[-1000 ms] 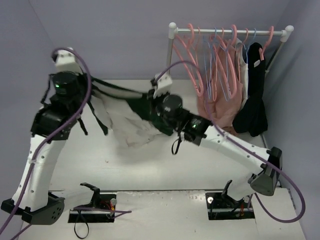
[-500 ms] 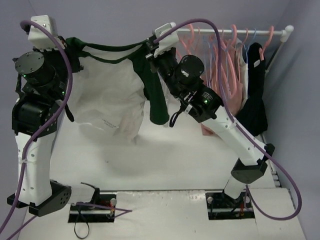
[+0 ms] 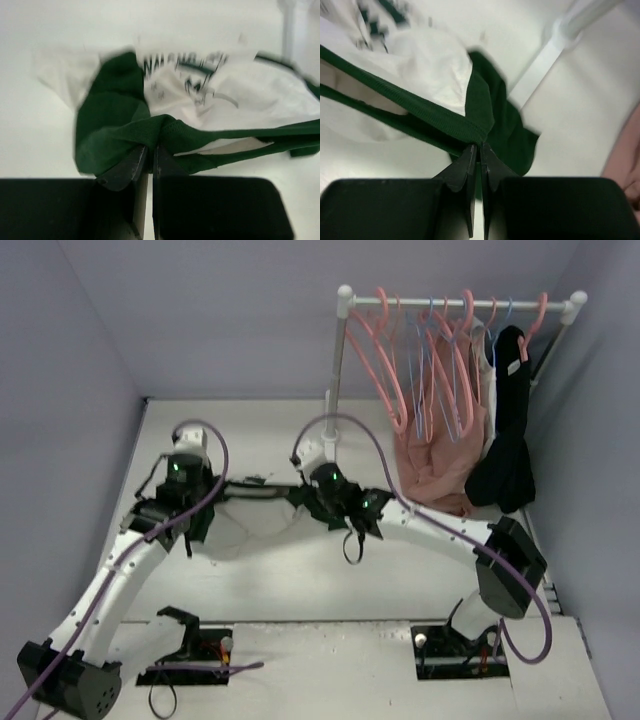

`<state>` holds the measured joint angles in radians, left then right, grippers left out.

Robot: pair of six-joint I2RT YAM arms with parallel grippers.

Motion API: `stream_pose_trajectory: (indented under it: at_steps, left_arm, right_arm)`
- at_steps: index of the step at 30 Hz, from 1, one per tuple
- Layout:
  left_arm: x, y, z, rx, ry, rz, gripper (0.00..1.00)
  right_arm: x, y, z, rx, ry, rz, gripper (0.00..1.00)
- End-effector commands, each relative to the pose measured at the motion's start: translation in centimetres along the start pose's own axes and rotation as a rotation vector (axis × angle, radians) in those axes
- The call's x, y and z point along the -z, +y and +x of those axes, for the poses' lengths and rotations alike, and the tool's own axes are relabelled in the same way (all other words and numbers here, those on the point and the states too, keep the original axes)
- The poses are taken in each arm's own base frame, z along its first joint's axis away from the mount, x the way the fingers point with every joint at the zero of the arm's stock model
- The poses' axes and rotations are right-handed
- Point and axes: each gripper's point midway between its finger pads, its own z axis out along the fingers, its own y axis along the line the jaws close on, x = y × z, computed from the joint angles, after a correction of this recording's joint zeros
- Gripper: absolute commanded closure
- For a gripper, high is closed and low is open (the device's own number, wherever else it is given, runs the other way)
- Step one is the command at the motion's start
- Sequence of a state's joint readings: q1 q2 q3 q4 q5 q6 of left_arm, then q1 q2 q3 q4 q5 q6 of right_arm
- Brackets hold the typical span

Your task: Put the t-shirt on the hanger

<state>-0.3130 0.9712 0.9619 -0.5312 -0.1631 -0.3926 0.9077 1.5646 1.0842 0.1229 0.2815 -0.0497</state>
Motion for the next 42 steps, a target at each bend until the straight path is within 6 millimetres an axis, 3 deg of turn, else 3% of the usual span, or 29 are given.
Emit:
stream_pose_trajectory:
  at_steps: [1, 5, 8, 10, 12, 14, 16, 18, 20, 25, 27, 31, 34, 42]
  left_arm:
    - [0.2, -0.8, 0.4, 0.13, -0.049, 0.051, 1.0]
    - [-0.9, -1.9, 3.7, 0.164, 0.051, 0.092, 1.0]
    - [-1.3, -2.8, 4.1, 0.176, 0.078, 0.12, 1.0]
    - [-1.5, -3.3, 3.8, 0.174, 0.081, 0.126, 1.0]
    - [-1.4, -3.7, 2.8, 0.171, 0.066, 0.137, 1.0]
    - [-1.2, -4.1, 1.4, 0.156, 0.042, 0.148, 1.0]
    - [-1.0, -4.2, 0.0, 0.12, 0.015, 0.152, 1.0]
    - [-1.2, -4.1, -0.2, 0.087, 0.022, 0.143, 1.0]
    - [-1.2, -4.5, -0.6, 0.042, 0.026, 0.162, 1.0]
    - [-1.5, -4.7, -0.3, -0.035, 0.055, 0.182, 1.0]
    - [-1.5, -5.1, 0.1, -0.044, 0.071, 0.207, 1.0]
    - [-1.8, -5.5, 0.5, -0.054, 0.088, 0.228, 1.0]
    - [-1.7, -5.6, 0.8, -0.058, 0.093, 0.244, 1.0]
    - [-1.4, -4.8, 1.0, -0.079, 0.083, 0.221, 1.0]
  right_arm:
    - [0.4, 0.2, 0.5, -0.212, -0.08, 0.0, 1.0]
    - [0.0, 1.7, 3.3, -0.27, -0.042, -0.045, 1.0]
    - [-0.5, 2.5, 4.8, -0.274, -0.014, -0.055, 1.0]
    - [-0.3, 2.3, 4.5, -0.262, -0.023, -0.053, 0.97]
    - [0.4, 1.8, 2.9, -0.241, -0.059, -0.057, 0.85]
    - [1.4, 1.1, 0.5, -0.201, -0.101, -0.057, 0.58]
    - [3.1, -0.4, -3.2, -0.153, -0.146, -0.032, 0.3]
    - [4.6, -1.9, -6.2, -0.101, -0.191, -0.004, 0.23]
    - [7.5, -4.5, -10.5, -0.071, -0.287, 0.037, 0.23]
    - [12.9, -11.2, -18.2, -0.049, -0.462, 0.131, 0.35]
    - [13.7, -15.4, -19.7, -0.066, -0.486, 0.211, 0.42]
    - [13.0, -19.4, -21.8, -0.08, -0.512, 0.239, 0.42]
    - [11.1, -22.2, -21.7, -0.086, -0.487, 0.267, 0.4]
    - [6.4, -25.5, -20.7, -0.095, -0.433, 0.25, 0.38]
